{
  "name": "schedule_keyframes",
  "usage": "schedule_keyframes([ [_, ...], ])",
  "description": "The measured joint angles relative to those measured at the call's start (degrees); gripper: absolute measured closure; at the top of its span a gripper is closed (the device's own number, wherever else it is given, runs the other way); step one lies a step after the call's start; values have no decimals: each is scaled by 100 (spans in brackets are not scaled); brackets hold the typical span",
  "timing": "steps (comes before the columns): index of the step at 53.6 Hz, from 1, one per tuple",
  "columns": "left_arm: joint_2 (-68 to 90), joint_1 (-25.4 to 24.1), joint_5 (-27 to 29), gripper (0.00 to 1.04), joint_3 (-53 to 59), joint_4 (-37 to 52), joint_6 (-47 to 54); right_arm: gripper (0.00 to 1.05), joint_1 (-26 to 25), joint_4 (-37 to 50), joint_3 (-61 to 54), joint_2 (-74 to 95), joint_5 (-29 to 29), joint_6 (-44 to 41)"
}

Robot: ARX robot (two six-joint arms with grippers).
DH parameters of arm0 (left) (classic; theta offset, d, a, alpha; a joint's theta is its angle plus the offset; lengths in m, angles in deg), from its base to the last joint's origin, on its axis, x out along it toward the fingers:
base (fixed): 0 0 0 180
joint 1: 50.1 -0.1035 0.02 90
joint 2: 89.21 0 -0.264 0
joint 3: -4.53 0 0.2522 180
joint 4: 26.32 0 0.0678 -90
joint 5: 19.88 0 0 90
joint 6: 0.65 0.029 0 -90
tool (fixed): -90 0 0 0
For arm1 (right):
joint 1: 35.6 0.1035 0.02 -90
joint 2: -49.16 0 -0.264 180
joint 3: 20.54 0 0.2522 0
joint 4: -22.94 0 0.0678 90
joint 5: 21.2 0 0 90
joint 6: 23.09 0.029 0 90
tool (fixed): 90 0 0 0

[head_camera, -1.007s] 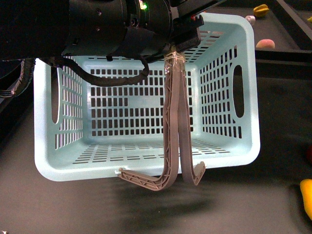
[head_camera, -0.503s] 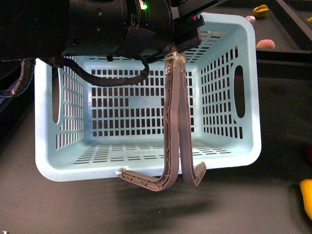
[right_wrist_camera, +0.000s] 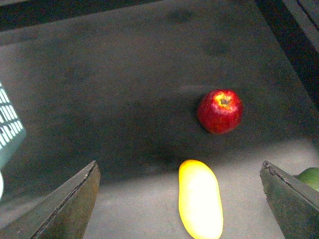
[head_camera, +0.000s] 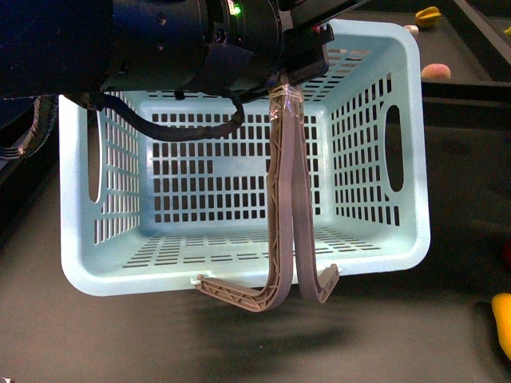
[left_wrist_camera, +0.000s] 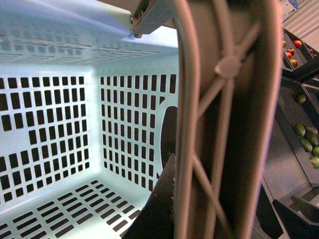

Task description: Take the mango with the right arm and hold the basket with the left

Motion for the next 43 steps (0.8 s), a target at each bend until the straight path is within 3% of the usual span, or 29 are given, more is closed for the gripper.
schedule_keyframes([
  [15,0,0,9,99,0,0,2,8,-262,1182,741,2538,-87,-201],
  [43,0,0,4,99,2,0,0,8,-269,1298,2155,4645,175,-120],
])
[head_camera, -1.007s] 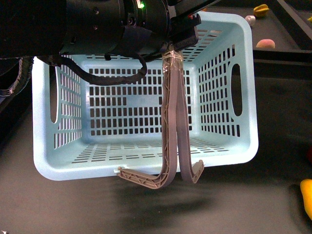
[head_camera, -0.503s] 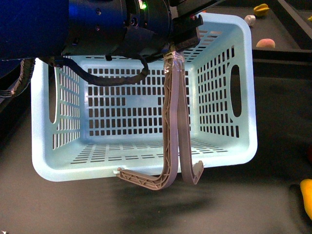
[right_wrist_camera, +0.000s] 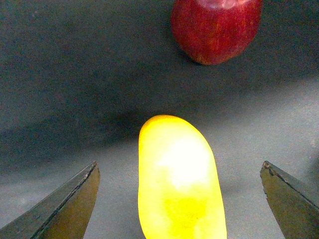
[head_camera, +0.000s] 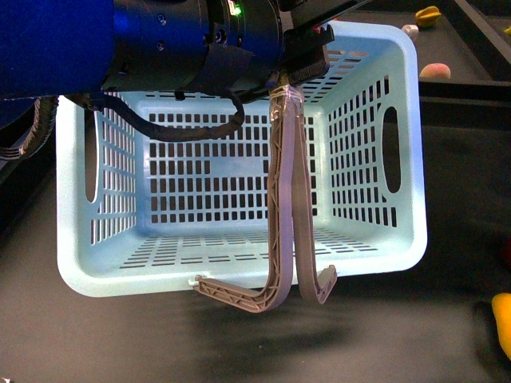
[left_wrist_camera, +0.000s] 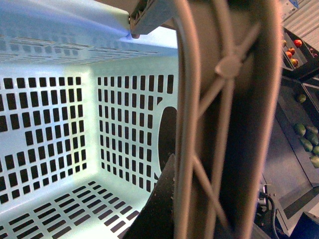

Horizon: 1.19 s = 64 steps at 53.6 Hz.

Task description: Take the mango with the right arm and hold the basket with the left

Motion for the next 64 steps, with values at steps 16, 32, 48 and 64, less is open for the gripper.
schedule_keyframes([
  [16,0,0,0,99,-2,0,0,8,92,-98,474,562,190,-20],
  [32,0,0,0,99,-2,0,2,8,243,-339,817,927,385,-48],
  [48,0,0,0,99,0,0,2,8,321,-525,994,1137,575,-131],
  [64,0,0,0,99,-2,0,0,23,352,-568,1016,1152,651,-199],
])
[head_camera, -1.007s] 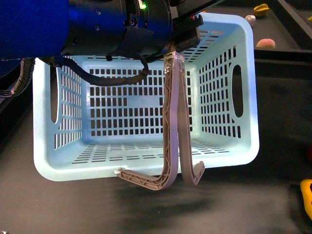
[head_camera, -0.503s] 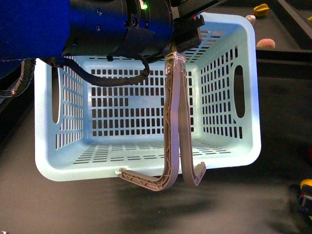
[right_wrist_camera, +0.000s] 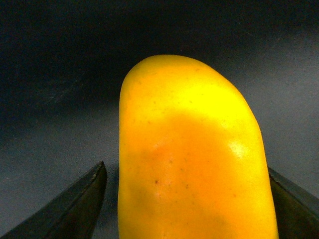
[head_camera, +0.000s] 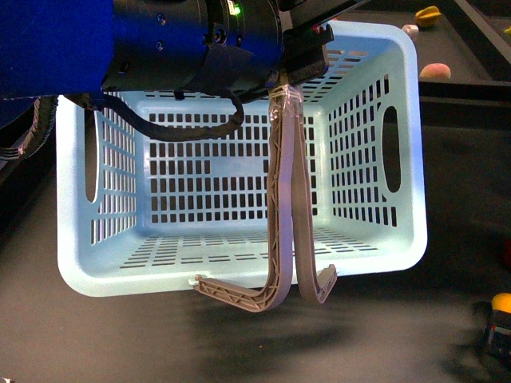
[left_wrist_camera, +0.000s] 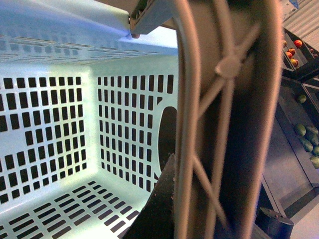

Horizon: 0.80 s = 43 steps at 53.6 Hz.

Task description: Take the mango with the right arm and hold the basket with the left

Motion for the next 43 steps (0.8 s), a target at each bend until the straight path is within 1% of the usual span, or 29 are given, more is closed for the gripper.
schedule_keyframes([
  [6,0,0,-2,99,2,0,0,37,0,2,-4,0,28,-55],
  [10,0,0,0,99,0,0,0,41,0,9,-26,-2,28,-90],
  [26,0,0,2,99,2,0,0,41,-26,61,-356,-363,-94,-17],
  [34,0,0,0,99,0,0,0,42,20,92,-728,-1012,-286,144],
  [43,0,0,-2,99,2,0,0,42,227,-4,-1202,-2122,-568,450],
])
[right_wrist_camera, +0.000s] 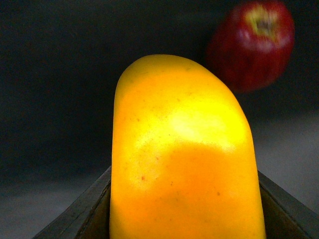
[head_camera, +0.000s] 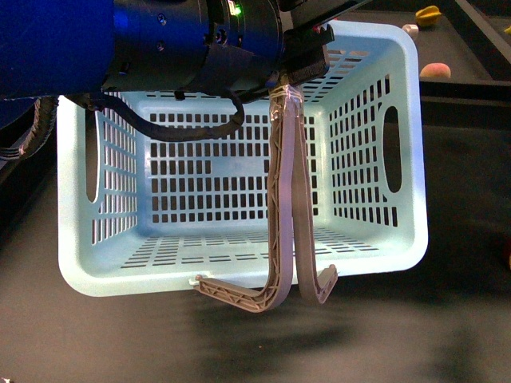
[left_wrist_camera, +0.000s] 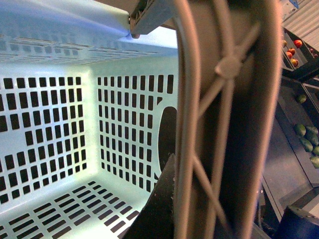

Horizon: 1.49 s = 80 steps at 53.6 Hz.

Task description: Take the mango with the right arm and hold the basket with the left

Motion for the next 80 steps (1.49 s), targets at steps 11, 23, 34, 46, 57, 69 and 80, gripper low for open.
schedule_keyframes([
  [11,0,0,2,99,0,0,0,42,466,-579,-516,-1657,-267,450],
  [23,0,0,2,99,0,0,2,42,1384,-1591,-688,-3641,-376,881],
  [34,0,0,2,99,-2,0,0,42,2367,-2144,-605,-4721,-348,1176],
  [46,-2,0,0,99,0,0,0,42,3359,-2256,-179,-4358,166,1292],
  [57,-2,0,4,99,-2,0,9,42,3554,-2218,111,-3729,518,1342],
  [69,-2,0,4,99,0,0,4,42,3613,-2149,387,-3163,686,1421],
  [80,-2,0,-2,99,-2,0,0,27,3617,-1963,616,-2776,802,1480],
])
